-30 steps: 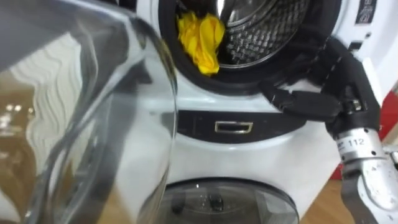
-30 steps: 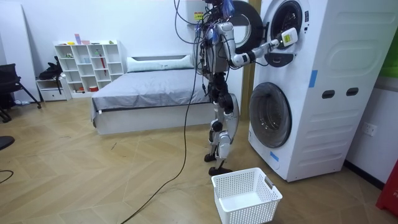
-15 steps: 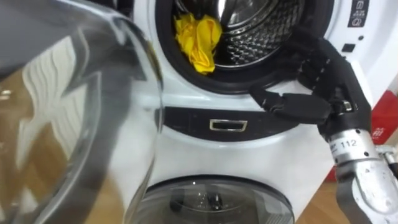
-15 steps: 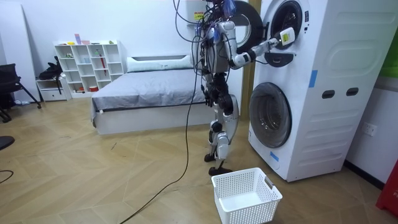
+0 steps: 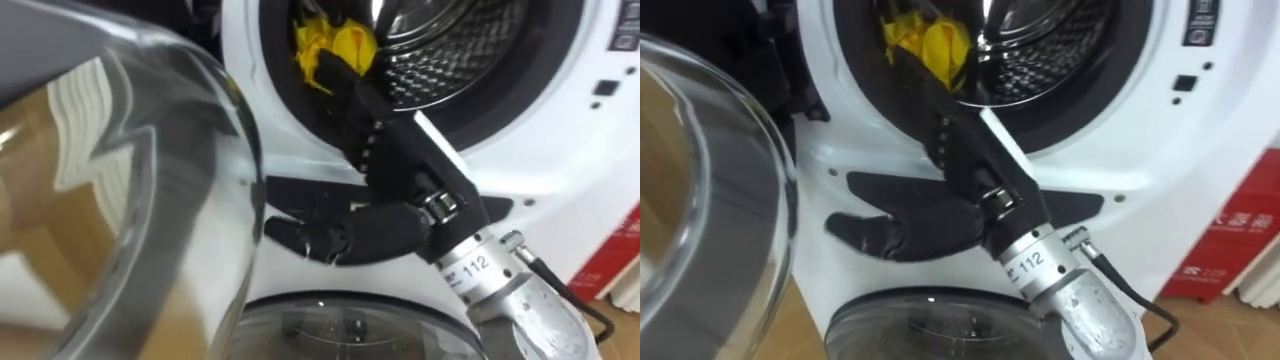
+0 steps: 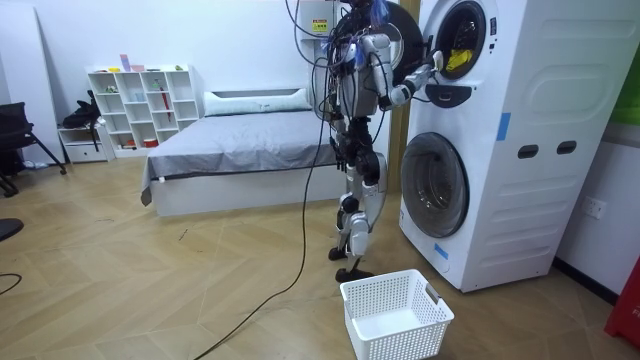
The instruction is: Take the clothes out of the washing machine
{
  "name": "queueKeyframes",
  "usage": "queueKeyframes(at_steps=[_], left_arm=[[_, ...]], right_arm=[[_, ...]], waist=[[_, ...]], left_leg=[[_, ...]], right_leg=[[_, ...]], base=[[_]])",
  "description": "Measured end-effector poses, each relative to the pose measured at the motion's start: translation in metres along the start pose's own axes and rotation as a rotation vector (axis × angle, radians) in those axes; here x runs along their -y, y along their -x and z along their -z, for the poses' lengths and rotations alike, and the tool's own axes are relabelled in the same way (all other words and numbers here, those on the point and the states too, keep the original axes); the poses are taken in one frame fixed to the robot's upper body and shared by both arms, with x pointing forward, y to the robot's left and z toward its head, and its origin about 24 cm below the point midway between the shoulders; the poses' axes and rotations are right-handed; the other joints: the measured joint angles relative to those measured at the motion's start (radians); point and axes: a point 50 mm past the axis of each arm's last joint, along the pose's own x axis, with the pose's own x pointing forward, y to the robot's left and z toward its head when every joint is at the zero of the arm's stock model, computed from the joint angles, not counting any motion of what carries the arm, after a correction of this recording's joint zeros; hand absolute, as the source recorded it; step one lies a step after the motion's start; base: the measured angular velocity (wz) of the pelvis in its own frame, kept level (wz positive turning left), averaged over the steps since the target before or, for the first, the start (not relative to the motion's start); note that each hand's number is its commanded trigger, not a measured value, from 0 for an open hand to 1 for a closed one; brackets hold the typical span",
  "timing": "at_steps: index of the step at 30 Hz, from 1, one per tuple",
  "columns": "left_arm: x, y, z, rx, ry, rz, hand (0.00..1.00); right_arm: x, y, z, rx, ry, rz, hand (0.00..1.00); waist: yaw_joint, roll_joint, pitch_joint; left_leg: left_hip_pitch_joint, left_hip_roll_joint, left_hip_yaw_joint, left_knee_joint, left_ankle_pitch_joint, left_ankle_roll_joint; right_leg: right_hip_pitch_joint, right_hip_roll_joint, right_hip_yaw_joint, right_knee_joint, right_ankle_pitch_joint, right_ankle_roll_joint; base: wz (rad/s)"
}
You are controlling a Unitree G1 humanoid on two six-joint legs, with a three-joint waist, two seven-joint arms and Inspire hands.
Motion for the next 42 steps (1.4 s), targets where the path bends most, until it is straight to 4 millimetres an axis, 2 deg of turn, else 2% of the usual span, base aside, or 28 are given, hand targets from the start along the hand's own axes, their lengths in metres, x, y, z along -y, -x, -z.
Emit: queueKeyframes(at_steps=[5, 15, 18, 21, 23, 25, 30, 37, 42], left_arm=[[0.000, 0.000, -0.004, 0.010, -0.001, 0.004, 0.00], [0.003, 0.000, 0.002, -0.023, 0.004, 0.014, 0.00], [0.003, 0.000, 0.007, -0.037, 0.018, 0.009, 0.00], [0.003, 0.001, 0.012, -0.049, 0.037, 0.007, 0.00], [0.002, 0.002, 0.013, -0.051, 0.050, 0.003, 0.00], [0.001, 0.002, 0.015, -0.057, 0.060, 0.000, 0.00], [0.001, 0.002, 0.015, -0.059, 0.066, -0.002, 0.00], [0.001, 0.002, 0.018, -0.087, 0.089, 0.002, 0.00], [0.001, 0.002, 0.019, -0.101, 0.075, 0.011, 0.00]], right_arm=[[-0.007, -0.002, -0.001, 0.018, -0.038, -0.087, 0.00], [-0.009, -0.002, -0.001, 0.016, -0.043, -0.100, 0.00], [-0.001, -0.001, -0.005, 0.022, -0.006, -0.045, 0.00], [0.009, 0.001, -0.017, 0.066, 0.040, 0.020, 0.00], [0.021, 0.005, -0.025, 0.077, 0.085, 0.075, 0.00], [0.031, 0.009, -0.029, 0.079, 0.121, 0.135, 0.00], [0.047, 0.014, -0.038, 0.101, 0.164, 0.260, 0.00], [0.052, -0.004, -0.062, 0.210, 0.216, 0.283, 0.00], [0.063, -0.007, -0.055, 0.165, 0.230, 0.315, 0.00]], waist=[[0.020, 0.004, 0.0054], [0.019, -0.001, 0.0051], [0.001, -0.007, 0.0035], [-0.010, -0.012, 0.0003], [-0.032, -0.016, -0.0007], [-0.036, -0.021, -0.0013], [-0.036, -0.020, 0.0028], [-0.035, -0.019, 0.0070], [-0.031, -0.025, 0.0068]], left_leg=[[0.006, -0.002, -0.001, -0.005, -0.004, 0.001], [0.007, -0.009, -0.002, -0.006, -0.008, 0.006], [0.007, -0.014, -0.011, -0.005, -0.010, 0.009], [0.009, -0.015, -0.010, -0.006, -0.013, 0.012], [0.009, -0.018, -0.010, -0.005, -0.013, 0.013], [0.011, -0.020, -0.006, -0.006, -0.013, 0.013], [0.013, -0.019, -0.003, -0.008, -0.014, 0.014], [0.013, -0.013, -0.004, -0.015, -0.014, 0.015], [0.012, -0.014, -0.019, -0.014, -0.014, 0.015]], right_leg=[[0.005, -0.001, 0.000, 0.000, -0.003, 0.003], [0.007, -0.008, -0.007, 0.000, -0.008, 0.011], [0.019, -0.011, -0.022, -0.007, -0.011, 0.016], [0.026, -0.012, -0.026, -0.014, -0.013, 0.019], [0.030, -0.015, -0.038, -0.015, -0.015, 0.022], [0.036, -0.018, -0.046, -0.015, -0.016, 0.025], [0.036, -0.019, -0.048, -0.013, -0.017, 0.025], [0.036, -0.019, -0.049, -0.012, -0.017, 0.025], [0.037, -0.020, -0.062, -0.007, -0.016, 0.025]], base=[[0.02], [0.01], [0.17], [0.05], [0.13], [0.14], [0.01], [0.00], [0.09]])
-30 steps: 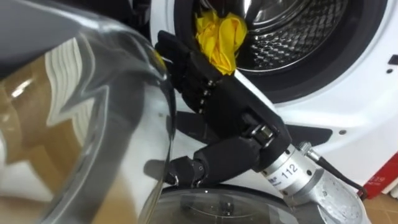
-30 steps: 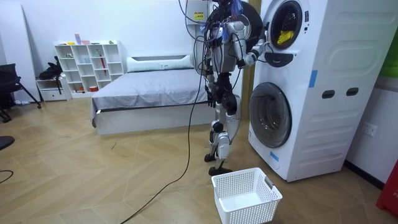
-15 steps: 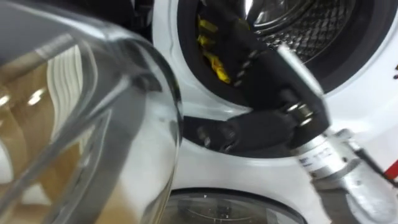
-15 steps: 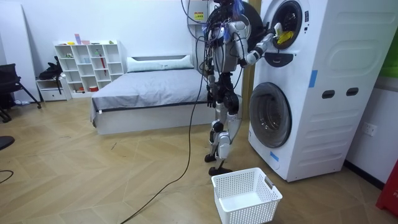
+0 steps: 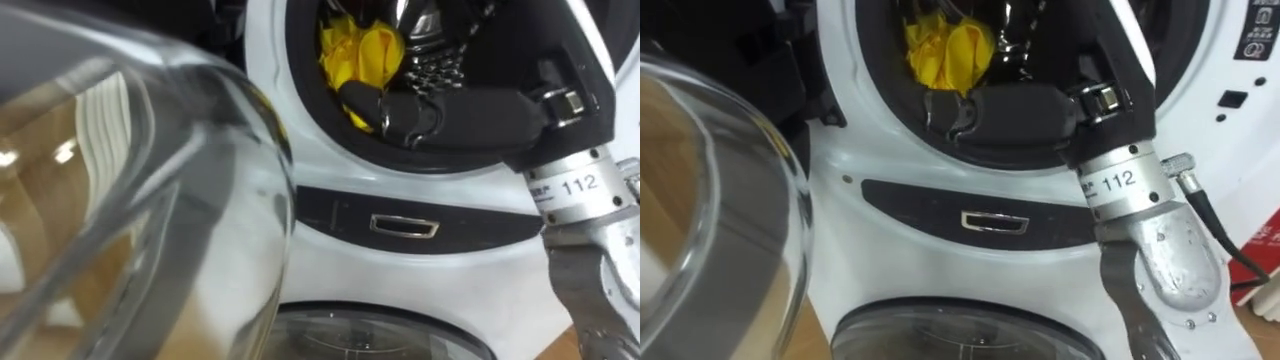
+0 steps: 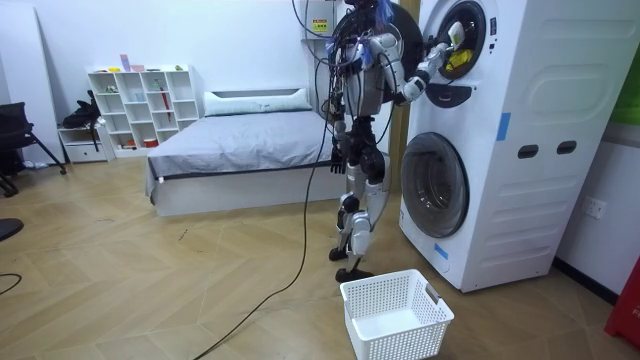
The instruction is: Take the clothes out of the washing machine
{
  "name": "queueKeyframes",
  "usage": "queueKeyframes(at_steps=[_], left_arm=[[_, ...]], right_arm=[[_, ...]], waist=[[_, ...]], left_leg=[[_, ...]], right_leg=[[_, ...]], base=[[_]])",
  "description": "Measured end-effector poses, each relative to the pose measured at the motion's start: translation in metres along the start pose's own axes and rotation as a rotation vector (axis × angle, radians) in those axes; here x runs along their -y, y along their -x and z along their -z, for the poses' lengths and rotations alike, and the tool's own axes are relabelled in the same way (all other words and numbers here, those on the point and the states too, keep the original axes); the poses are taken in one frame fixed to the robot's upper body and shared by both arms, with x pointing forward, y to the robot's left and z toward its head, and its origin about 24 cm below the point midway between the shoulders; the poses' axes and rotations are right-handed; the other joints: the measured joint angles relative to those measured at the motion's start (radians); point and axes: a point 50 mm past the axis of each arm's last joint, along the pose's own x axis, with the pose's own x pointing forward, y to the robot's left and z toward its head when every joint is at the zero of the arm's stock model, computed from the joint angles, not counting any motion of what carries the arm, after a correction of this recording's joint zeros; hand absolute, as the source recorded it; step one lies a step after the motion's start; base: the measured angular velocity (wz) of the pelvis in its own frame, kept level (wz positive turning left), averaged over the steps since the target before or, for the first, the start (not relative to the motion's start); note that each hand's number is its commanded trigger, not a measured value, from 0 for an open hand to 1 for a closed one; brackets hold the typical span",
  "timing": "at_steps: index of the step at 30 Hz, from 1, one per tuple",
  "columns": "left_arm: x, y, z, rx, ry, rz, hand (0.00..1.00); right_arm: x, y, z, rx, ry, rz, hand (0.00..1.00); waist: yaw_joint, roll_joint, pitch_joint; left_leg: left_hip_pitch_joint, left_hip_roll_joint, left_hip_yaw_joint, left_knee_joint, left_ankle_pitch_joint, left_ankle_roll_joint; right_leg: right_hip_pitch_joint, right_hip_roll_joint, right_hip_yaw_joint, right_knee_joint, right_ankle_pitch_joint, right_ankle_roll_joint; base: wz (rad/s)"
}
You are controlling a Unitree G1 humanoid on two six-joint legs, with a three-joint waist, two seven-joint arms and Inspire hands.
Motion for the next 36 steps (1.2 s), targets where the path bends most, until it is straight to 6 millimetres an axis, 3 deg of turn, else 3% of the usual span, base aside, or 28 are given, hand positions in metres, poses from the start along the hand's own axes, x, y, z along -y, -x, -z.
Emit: queueKeyframes(at_steps=[6, 13, 18, 23, 26, 36], left_arm=[[-0.001, 0.000, -0.001, -0.004, 0.001, -0.004, 0.00], [-0.007, -0.001, -0.004, -0.023, 0.012, -0.023, 0.00], [-0.009, -0.001, -0.004, -0.030, -0.002, -0.021, 0.00], [-0.013, -0.001, -0.005, -0.033, -0.001, -0.032, 0.00], [-0.015, 0.000, -0.007, -0.025, 0.000, -0.040, 0.00], [-0.019, 0.000, -0.007, -0.025, 0.009, -0.043, 0.00]], right_arm=[[0.011, -0.011, 0.006, -0.031, 0.137, 0.024, 0.00], [0.031, -0.027, 0.040, -0.210, 0.134, 0.080, 0.00], [0.031, -0.040, 0.053, -0.283, 0.142, 0.057, 0.00], [0.055, -0.060, 0.065, -0.384, 0.173, 0.091, 0.00], [0.066, -0.060, 0.071, -0.435, 0.191, 0.120, 0.00], [0.086, -0.057, 0.071, -0.482, 0.181, 0.100, 0.00]], waist=[[0.001, -0.002, 0.0039], [0.019, -0.021, -0.0021], [0.030, -0.029, -0.0022], [0.030, -0.064, -0.0050], [0.043, -0.076, -0.0079], [0.058, -0.070, -0.0051]], left_leg=[[-0.005, 0.001, -0.018, 0.007, 0.000, 0.000], [-0.006, -0.001, -0.019, 0.009, 0.000, 0.000], [-0.004, -0.002, -0.029, 0.009, 0.000, 0.000], [-0.007, -0.010, -0.050, 0.013, 0.000, 0.000], [-0.007, -0.014, -0.060, 0.015, 0.000, 0.000], [-0.021, -0.017, -0.080, 0.020, 0.004, 0.004]], right_leg=[[-0.003, -0.002, -0.020, 0.010, 0.000, 0.000], [-0.001, -0.004, -0.032, 0.011, 0.000, 0.000], [0.006, -0.003, -0.034, 0.010, 0.000, 0.001], [0.016, -0.003, -0.056, 0.010, -0.002, 0.004], [0.021, -0.004, -0.059, 0.010, -0.002, 0.004], [0.015, -0.005, -0.070, 0.009, -0.002, 0.004]], base=[[0.08], [0.01], [0.06], [0.12], [0.09], [0.04]])
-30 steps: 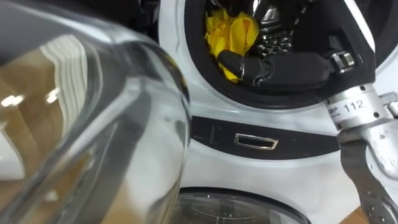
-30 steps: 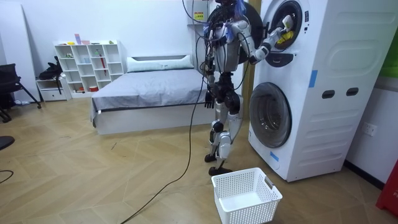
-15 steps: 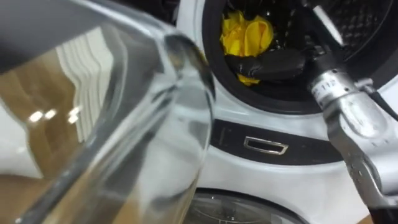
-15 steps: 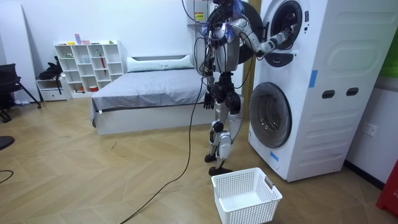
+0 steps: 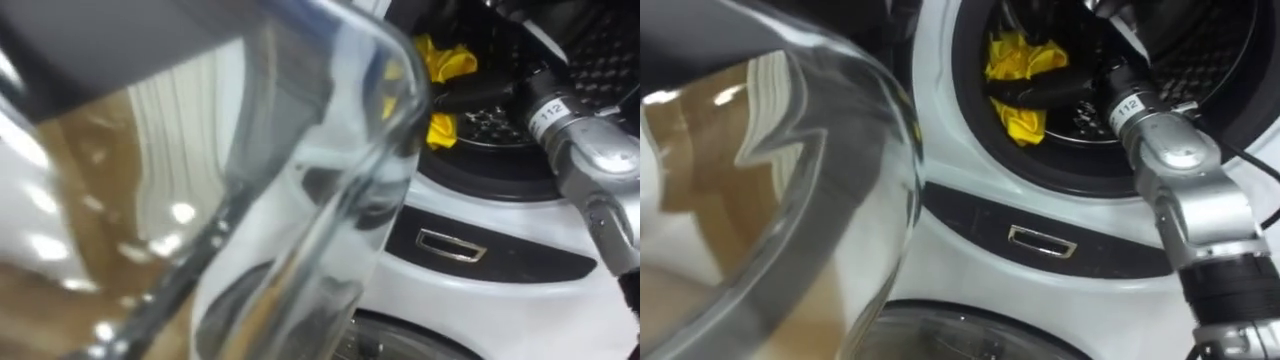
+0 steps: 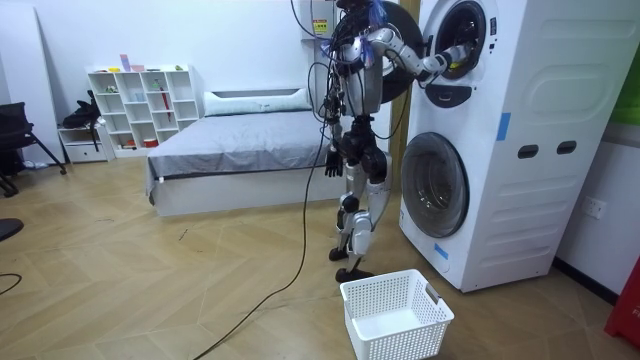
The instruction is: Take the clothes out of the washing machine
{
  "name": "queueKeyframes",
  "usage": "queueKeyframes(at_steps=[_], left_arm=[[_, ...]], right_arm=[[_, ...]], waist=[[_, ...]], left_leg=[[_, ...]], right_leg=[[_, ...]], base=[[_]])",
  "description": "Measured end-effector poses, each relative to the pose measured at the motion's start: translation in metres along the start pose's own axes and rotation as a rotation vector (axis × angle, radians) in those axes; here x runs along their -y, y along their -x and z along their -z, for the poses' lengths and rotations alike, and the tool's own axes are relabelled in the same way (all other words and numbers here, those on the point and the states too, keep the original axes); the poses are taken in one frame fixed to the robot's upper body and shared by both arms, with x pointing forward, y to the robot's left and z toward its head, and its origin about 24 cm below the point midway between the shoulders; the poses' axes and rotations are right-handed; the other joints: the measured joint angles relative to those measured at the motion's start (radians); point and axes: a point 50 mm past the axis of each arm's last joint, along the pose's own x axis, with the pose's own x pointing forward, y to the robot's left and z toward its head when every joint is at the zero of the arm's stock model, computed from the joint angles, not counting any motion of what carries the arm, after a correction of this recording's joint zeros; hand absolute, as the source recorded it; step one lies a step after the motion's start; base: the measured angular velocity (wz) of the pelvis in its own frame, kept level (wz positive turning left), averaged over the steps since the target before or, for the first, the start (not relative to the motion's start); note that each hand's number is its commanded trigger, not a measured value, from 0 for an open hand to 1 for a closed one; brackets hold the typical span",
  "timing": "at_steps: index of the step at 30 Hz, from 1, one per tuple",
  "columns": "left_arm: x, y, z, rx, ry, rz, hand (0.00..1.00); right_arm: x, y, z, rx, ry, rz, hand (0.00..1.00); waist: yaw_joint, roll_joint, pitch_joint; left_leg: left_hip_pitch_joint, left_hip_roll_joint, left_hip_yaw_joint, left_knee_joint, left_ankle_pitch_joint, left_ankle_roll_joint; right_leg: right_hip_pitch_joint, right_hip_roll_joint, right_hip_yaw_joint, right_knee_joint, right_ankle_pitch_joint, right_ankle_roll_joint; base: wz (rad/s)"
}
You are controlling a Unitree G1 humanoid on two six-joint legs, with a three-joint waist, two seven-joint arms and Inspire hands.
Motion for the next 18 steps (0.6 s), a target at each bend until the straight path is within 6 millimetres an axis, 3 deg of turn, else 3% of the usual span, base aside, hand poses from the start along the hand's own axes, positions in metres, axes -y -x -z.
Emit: queueKeyframes(at_steps=[6, 15, 16, 17, 18], left_arm=[[0.000, 0.000, 0.002, -0.023, 0.017, 0.027, 0.00], [-0.003, -0.001, -0.006, -0.035, 0.025, 0.040, 0.00], [-0.005, -0.002, -0.006, -0.038, 0.032, 0.035, 0.00], [-0.007, -0.002, -0.006, -0.040, 0.038, 0.030, 0.00], [-0.009, -0.003, -0.007, -0.039, 0.037, 0.027, 0.00]], right_arm=[[0.004, 0.001, -0.001, -0.012, 0.011, -0.062, 0.00], [0.010, -0.004, 0.014, -0.136, 0.061, -0.139, 0.00], [0.011, -0.006, 0.014, -0.150, 0.087, -0.147, 0.17], [0.012, -0.006, 0.014, -0.163, 0.113, -0.154, 0.73], [0.012, -0.006, 0.014, -0.168, 0.127, -0.159, 1.00]], waist=[[-0.004, 0.003, -0.0009], [-0.014, -0.001, -0.0035], [-0.019, -0.004, -0.0024], [-0.021, -0.005, -0.0015], [-0.022, -0.006, -0.0014]], left_leg=[[0.000, 0.000, -0.005, -0.002, 0.001, -0.001], [0.016, -0.008, -0.017, 0.002, 0.000, 0.000], [0.015, -0.010, -0.021, 0.007, 0.000, 0.000], [0.013, -0.012, -0.027, 0.014, 0.000, 0.000], [0.013, -0.012, -0.028, 0.015, 0.000, 0.000]], right_leg=[[0.002, 0.000, -0.008, -0.001, 0.000, 0.000], [0.025, 0.001, -0.012, -0.001, 0.000, 0.000], [0.027, 0.001, -0.011, -0.001, 0.000, 0.000], [0.029, 0.001, -0.011, -0.001, 0.000, 0.000], [0.030, 0.001, -0.011, -0.001, 0.000, 0.000]], base=[[0.04], [0.04], [0.07], [0.09], [0.08]])
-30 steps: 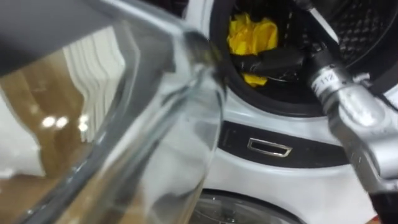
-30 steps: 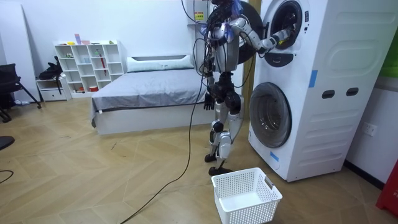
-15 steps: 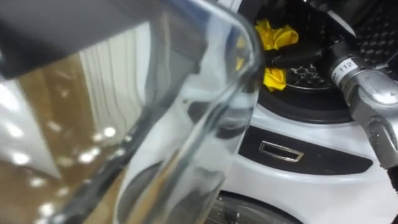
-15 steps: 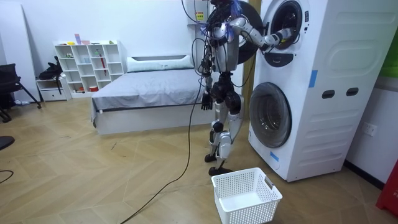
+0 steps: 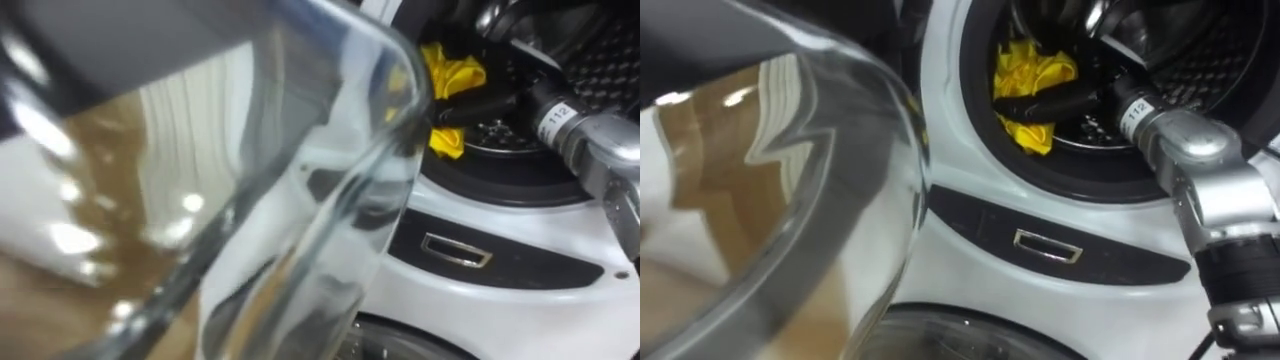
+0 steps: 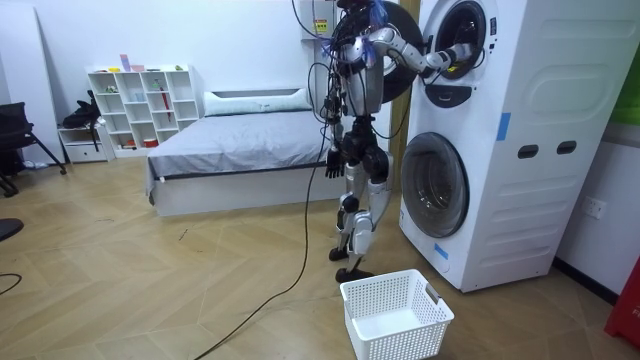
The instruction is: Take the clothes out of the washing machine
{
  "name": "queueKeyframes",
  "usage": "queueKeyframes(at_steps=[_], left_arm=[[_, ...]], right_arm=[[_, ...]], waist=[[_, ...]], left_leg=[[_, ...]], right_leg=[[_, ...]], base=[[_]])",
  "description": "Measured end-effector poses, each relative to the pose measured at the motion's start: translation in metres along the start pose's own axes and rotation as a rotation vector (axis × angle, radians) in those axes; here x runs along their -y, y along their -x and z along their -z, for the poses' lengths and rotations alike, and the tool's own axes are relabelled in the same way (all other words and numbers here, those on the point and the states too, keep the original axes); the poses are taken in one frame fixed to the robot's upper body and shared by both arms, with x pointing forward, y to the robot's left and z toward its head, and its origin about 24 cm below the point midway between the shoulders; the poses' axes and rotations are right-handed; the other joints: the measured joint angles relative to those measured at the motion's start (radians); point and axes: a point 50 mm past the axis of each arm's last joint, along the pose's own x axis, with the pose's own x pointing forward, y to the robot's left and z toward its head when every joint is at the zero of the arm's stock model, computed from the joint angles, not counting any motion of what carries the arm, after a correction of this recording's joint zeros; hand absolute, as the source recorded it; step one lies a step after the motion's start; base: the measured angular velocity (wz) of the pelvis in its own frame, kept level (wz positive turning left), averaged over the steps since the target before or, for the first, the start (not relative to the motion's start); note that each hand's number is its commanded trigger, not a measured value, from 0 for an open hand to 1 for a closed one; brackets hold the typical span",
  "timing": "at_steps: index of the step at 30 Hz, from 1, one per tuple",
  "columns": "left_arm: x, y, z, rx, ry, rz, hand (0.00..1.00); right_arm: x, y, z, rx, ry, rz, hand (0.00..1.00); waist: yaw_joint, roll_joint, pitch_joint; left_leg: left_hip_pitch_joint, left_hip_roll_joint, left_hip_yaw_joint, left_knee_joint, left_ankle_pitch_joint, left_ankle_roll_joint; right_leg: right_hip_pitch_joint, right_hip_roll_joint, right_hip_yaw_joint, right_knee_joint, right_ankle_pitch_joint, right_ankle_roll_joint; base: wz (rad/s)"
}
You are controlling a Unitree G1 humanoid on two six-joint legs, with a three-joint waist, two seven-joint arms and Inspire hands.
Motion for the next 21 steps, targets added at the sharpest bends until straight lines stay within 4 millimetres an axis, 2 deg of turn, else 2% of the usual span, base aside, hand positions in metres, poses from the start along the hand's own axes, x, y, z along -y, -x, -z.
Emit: queueKeyframes(at_steps=[5, 10, 15, 21], left_arm=[[-0.013, -0.002, -0.003, 0.006, -0.002, -0.033, 0.00], [-0.012, -0.002, -0.007, 0.008, 0.035, -0.022, 0.00], [-0.010, -0.002, -0.010, 0.017, 0.039, -0.014, 0.00], [-0.006, -0.001, -0.012, 0.021, 0.085, -0.016, 0.00]], right_arm=[[-0.004, 0.000, 0.004, -0.061, 0.114, -0.057, 1.00], [0.003, 0.003, 0.006, -0.111, 0.174, -0.043, 1.00], [0.009, 0.007, 0.009, -0.151, 0.268, 0.011, 1.00], [0.001, 0.011, -0.001, -0.091, 0.323, 0.009, 1.00]], waist=[[-0.012, -0.014, -0.0004], [-0.013, -0.023, -0.0024], [-0.010, -0.022, -0.0018], [-0.010, -0.019, 0.0000]], left_leg=[[0.003, -0.002, -0.010, 0.009, 0.000, 0.000], [0.003, -0.003, -0.009, 0.013, 0.000, 0.000], [0.008, -0.002, -0.007, 0.012, 0.000, 0.000], [0.023, 0.004, 0.023, -0.010, 0.000, 0.001]], right_leg=[[0.006, 0.000, 0.005, 0.000, 0.000, 0.000], [0.007, 0.000, 0.007, 0.000, 0.000, 0.000], [0.007, 0.000, 0.008, 0.001, 0.000, 0.000], [0.000, 0.003, 0.040, 0.000, 0.000, 0.000]], base=[[0.01], [-0.01], [0.00], [-0.12]])
